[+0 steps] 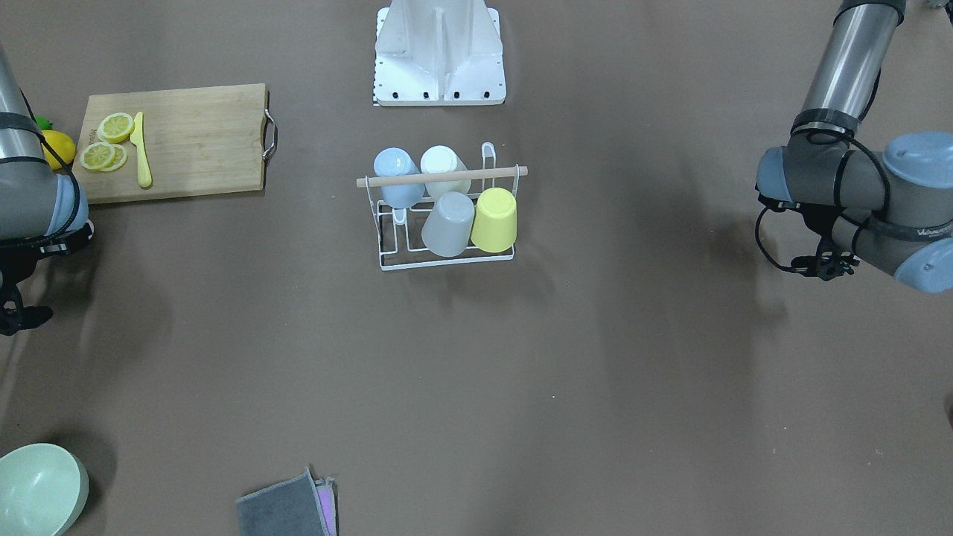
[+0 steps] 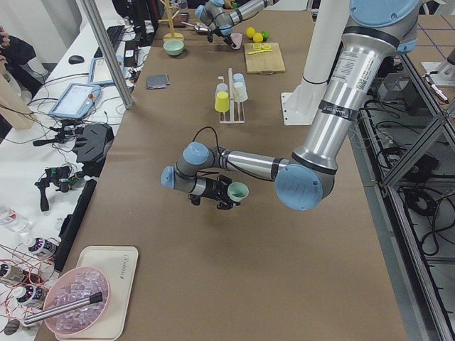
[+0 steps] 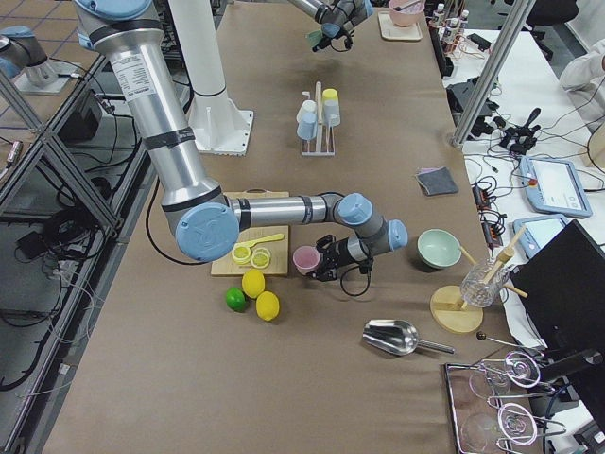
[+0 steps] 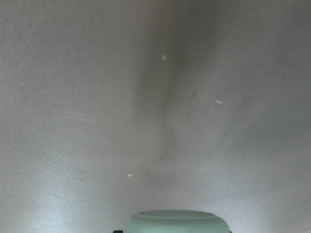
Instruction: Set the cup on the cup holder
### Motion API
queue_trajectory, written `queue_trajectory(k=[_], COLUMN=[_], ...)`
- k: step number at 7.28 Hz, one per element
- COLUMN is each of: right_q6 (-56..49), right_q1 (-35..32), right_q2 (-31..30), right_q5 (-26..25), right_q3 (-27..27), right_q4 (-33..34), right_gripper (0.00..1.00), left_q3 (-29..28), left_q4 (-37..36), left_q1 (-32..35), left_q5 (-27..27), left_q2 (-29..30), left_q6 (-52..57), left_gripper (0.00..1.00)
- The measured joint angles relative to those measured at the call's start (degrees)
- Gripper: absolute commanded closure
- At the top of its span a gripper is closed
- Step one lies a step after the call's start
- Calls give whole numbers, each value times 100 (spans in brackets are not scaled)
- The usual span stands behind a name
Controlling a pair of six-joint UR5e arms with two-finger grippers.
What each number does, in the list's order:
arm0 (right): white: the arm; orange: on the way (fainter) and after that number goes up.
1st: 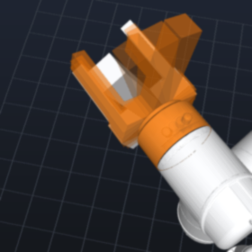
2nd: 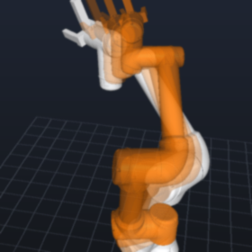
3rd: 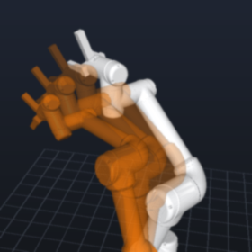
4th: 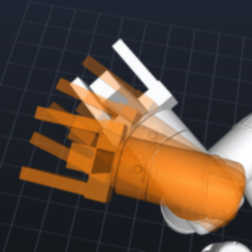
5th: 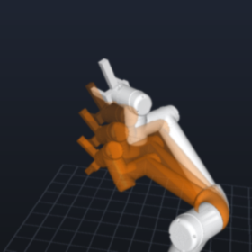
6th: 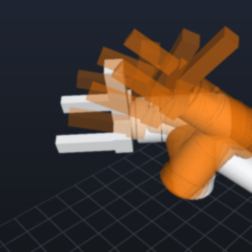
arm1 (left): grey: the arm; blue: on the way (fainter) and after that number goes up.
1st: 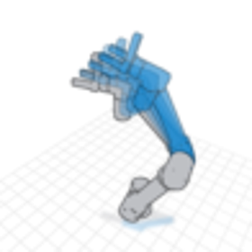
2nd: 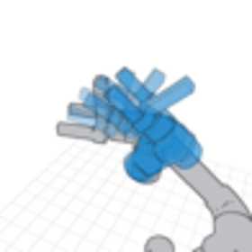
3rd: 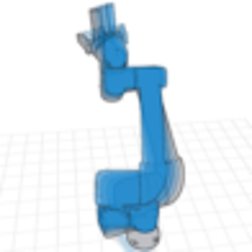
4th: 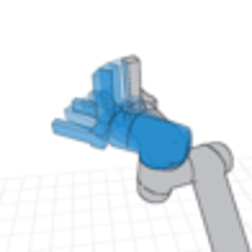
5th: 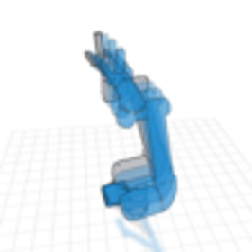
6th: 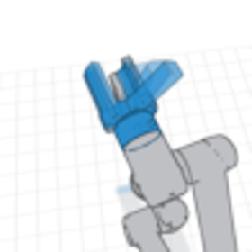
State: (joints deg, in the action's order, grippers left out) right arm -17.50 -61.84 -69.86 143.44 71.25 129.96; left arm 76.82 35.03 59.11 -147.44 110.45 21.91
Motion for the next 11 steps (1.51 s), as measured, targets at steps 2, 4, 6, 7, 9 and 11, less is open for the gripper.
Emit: queue_trajectory(k=[2,4,6,7,9,11], right_q6=[-271,-350,-452,-549,-740,-988], right_q1=[-223,-558,-762,-809,-883,-921], right_q2=[6,8,7,0,-50,-117], right_q5=[69,289,577,768,1334,1907], right_q3=[261,438,718,823,950,967], right_q4=[-249,-550,-617,-660,-735,-902], right_gripper=[68,68,69,69,69,69], left_q3=[551,1060,1418,1556,1736,1837], left_q4=[33,215,465,668,1328,2288], left_q1=[218,548,858,1012,1323,1492], left_q5=[319,919,1360,1518,1705,1714], left_q2=[12,33,57,59,55,52], left_q6=[-8,-20,-22,-19,-7,-110], left_gripper=[100,100,100,100,100,100])
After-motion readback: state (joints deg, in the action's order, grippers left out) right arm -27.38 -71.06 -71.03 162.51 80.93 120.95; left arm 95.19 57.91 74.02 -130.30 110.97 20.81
